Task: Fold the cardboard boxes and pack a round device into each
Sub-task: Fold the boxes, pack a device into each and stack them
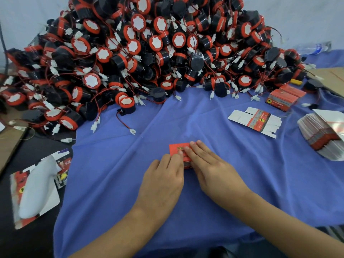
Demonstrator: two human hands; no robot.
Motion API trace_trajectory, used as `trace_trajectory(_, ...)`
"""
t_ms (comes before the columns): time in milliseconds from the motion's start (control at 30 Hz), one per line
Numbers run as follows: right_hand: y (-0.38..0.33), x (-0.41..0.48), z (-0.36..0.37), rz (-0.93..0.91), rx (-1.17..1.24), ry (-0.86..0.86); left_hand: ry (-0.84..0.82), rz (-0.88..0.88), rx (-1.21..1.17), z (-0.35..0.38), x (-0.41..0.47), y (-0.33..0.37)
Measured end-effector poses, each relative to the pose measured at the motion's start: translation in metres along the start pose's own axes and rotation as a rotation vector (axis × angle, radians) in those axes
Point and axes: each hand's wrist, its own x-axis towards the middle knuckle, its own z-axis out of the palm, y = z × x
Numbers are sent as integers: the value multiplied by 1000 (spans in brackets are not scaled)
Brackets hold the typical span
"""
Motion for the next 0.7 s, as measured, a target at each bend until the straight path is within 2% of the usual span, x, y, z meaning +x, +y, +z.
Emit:
trace_trajectory(67, -3, -2, 2, 83, 157, -59, 23, -87, -117, 1, 1, -2)
trace_trajectory(133, -8, -3, 0, 267, 333, -84, -2, -228, -354, 6, -1, -5)
trace_trajectory(233, -20, -2, -1, 609, 718, 59, 102, -585, -783, 10, 1, -4)
trace_trajectory(267, -23, -1, -2, 688, 835, 117, 154, -696, -882, 12, 4, -1)
trace_trajectory(333, -26, 1, -5, 780, 922, 193, 207, -835, -1073, 16, 13, 6)
trace_trajectory(400, -24, 2, -12, 814, 938, 256, 256, -888, -1215, 19, 26, 14)
trace_trajectory(533, -2, 9, -38, 813, 941, 385, 337, -895, -1313, 24, 73, 37)
trace_trajectory(633, 32, 18, -62, 845, 963, 470, 289, -864, -1320, 30, 122, 61)
trace_trajectory(700, 61, 24, -77, 890, 946, 497, 245, -772, -1367, 36, 158, 78)
